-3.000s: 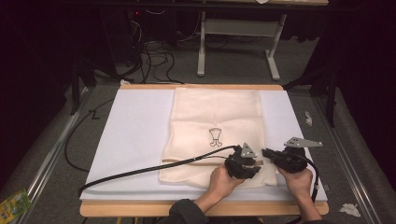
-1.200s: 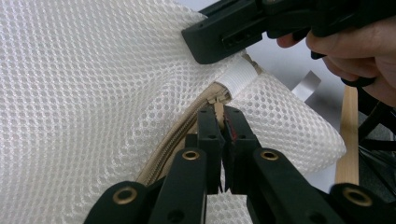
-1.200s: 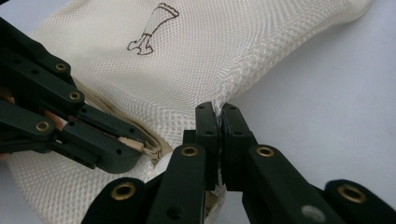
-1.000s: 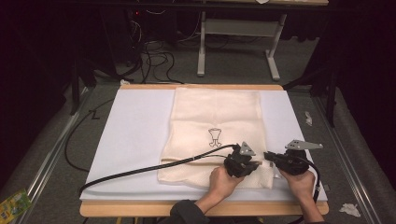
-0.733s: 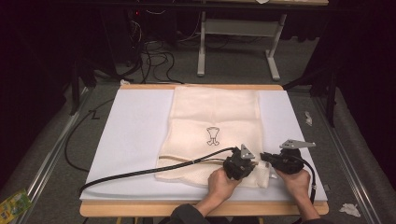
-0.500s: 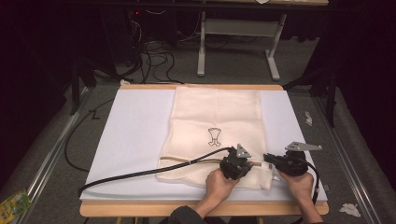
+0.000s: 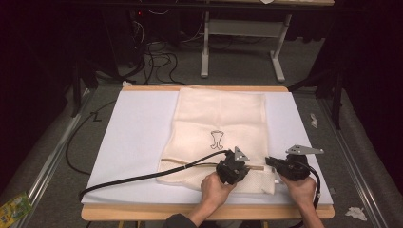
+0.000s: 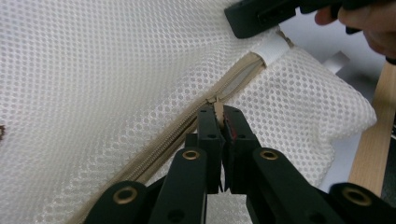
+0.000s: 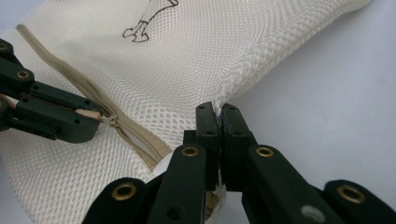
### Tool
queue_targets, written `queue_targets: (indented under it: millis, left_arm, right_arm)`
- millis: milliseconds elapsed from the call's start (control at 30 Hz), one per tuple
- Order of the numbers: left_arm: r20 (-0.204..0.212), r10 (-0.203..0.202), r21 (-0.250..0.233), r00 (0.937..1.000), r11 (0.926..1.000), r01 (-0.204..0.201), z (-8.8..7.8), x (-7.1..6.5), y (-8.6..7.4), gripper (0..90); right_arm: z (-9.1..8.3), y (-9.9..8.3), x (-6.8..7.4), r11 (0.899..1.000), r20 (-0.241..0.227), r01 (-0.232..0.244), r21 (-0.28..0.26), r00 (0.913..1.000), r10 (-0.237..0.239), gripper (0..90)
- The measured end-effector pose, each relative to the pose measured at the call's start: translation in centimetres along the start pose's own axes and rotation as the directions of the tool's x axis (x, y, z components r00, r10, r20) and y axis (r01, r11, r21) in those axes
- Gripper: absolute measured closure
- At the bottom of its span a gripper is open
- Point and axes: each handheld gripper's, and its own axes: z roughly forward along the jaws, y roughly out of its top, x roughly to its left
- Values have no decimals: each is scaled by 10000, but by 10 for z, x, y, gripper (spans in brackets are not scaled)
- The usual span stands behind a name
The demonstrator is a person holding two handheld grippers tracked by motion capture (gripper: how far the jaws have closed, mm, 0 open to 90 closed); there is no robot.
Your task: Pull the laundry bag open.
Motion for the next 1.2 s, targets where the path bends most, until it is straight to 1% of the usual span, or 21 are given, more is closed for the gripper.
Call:
queue_targets:
  millis: [33, 67, 133, 200, 233, 267, 300, 333, 367, 500, 533, 567, 667, 767, 800, 933, 967, 1000, 1067, 1200]
  left_arm:
    - [-44, -78, -25, 10000, 10000, 77, -3, 1, -2, 873]
    - [-44, -78, -25, 10000, 10000, 77, -3, 1, -2, 873]
    - [-239, -135, -8, 9996, 9999, 135, -8, 0, -5, 872]
    - [-195, -194, -47, 9996, 9998, 193, -10, 1, -6, 872]
    - [-158, -207, -35, 9997, 9998, 206, -10, 2, -7, 872]
    - [-152, -188, -32, 9997, 9998, 188, -10, 2, -8, 872]
    - [-172, -54, -37, 9998, 10000, 54, -10, 3, -8, 872]
    - [-172, -54, -37, 9998, 10000, 54, -10, 3, -8, 872]
    - [-308, 62, -38, 9995, 10000, -63, -10, 4, -10, 872]
    - [-317, -42, -100, 9995, 9999, 39, -13, 12, -14, 872]
    - [-227, -125, -150, 9997, 9998, 121, -13, 13, -14, 872]
    - [-200, -150, -161, 9997, 9998, 147, -13, 14, -14, 872]
    - [-204, -163, -191, 9997, 9997, 159, -14, 13, -14, 872]
    - [-175, -258, -255, 9995, 9994, 254, -14, 15, -15, 872]
    - [-156, -297, -267, 9994, 9992, 292, -14, 15, -15, 872]
    - [-176, -291, -248, 9994, 9993, 286, -15, 15, -14, 872]
    - [-412, -179, -201, 9990, 9997, 171, -18, 16, -14, 872]
    - [-456, -240, -233, 9987, 9995, 229, -20, 18, -15, 872]
    - [-487, -322, -300, 9983, 9991, 308, -23, 21, -16, 872]
    - [-414, -497, -386, 9979, 9981, 481, -26, 26, -19, 872]
  right_arm:
    - [1, 0, 1, 10000, 46, -11, 68, 10000, 11, 890]
    - [1, 1, 1, 10000, -39, -56, 29, 10000, 56, 890]
    - [0, 3, 3, 10000, 7, 30, 25, 10000, -30, 890]
    - [-1, 3, 4, 10000, -4, 77, -16, 10000, -77, 890]
    - [-1, 1, 5, 9999, -95, 125, -1, 9999, -125, 890]
    - [-1, 1, 5, 9999, -95, 125, -1, 9999, -125, 890]
    - [0, 0, 5, 9997, -91, 260, 43, 9996, -259, 890]
    - [0, 0, 5, 9997, -91, 260, 43, 9996, -259, 890]
    - [1, 0, 4, 9997, -150, 240, -68, 9996, -241, 890]
    - [3, 0, 1, 9992, -5, 355, -164, 9994, -355, 890]
    - [3, 0, -1, 9992, 5, 373, -117, 9993, -373, 890]
    - [3, 0, -1, 9996, -88, 270, -117, 9996, -271, 890]
    - [3, 1, 0, 9994, -33, 329, -63, 9995, -330, 890]
    - [4, 2, -2, 9992, -16, 388, -45, 9992, -388, 890]
    - [4, 2, -4, 9996, -80, 276, -1, 9996, -276, 890]
    - [4, 3, -3, 9994, -55, 321, -111, 9995, -322, 890]
    - [4, 4, -3, 9993, 61, 359, -112, 9993, -358, 890]
    - [4, 4, -4, 9994, 143, 332, -71, 9994, -331, 890]
    - [5, 4, -7, 9998, 125, 191, -58, 9997, -191, 890]
    - [4, 4, -8, 9996, 185, 272, -52, 9995, -271, 890]
